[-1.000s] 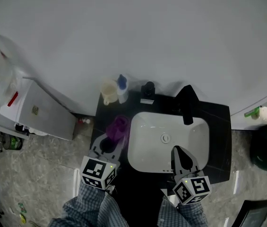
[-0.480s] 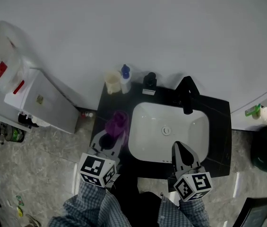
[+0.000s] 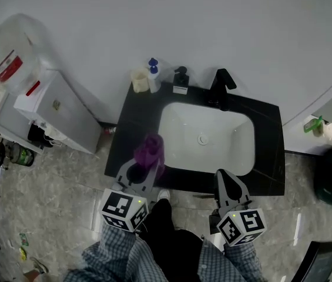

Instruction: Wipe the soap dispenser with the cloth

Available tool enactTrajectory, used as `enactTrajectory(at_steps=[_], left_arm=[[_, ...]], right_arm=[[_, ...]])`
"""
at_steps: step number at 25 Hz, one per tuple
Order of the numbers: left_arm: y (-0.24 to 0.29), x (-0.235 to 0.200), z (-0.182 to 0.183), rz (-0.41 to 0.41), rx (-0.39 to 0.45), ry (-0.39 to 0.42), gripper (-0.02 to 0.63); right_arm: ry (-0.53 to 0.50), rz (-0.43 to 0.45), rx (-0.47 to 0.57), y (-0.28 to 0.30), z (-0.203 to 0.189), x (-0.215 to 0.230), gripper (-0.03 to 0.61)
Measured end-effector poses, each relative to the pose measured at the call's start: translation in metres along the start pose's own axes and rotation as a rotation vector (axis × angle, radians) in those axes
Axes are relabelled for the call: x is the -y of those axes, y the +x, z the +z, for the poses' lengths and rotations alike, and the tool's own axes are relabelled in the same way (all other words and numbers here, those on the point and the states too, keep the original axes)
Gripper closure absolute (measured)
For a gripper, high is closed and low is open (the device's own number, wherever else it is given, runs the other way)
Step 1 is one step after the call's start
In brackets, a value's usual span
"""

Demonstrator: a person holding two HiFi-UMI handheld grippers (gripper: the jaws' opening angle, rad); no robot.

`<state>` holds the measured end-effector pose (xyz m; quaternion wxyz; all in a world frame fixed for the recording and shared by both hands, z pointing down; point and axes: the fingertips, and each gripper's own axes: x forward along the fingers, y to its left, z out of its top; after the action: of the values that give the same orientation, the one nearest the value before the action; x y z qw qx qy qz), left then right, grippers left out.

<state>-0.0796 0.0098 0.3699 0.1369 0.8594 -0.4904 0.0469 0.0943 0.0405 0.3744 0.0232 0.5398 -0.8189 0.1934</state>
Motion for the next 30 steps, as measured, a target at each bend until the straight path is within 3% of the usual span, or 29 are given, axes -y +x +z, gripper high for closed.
enactTrajectory(at_steps=[7, 13, 30], left_arm=[[-0.057, 0.052, -0.022, 0.02, 0.018, 0.004, 0.554], [-0.09, 0.076, -0.021, 0.027, 0.032, 0.028, 0.554], [-0.129, 0.075, 0.001, -0.036, 0.023, 0.052, 0.554]], right_arm=[[-0.006, 0.023, 0.009, -0.075, -0.027, -0.01, 0.56], [-0.006, 0.032, 0.015, -0.115, -0.035, -0.022, 0.56], [0.005, 0.018, 0.082, -0.115, -0.009, -0.065, 0.56]])
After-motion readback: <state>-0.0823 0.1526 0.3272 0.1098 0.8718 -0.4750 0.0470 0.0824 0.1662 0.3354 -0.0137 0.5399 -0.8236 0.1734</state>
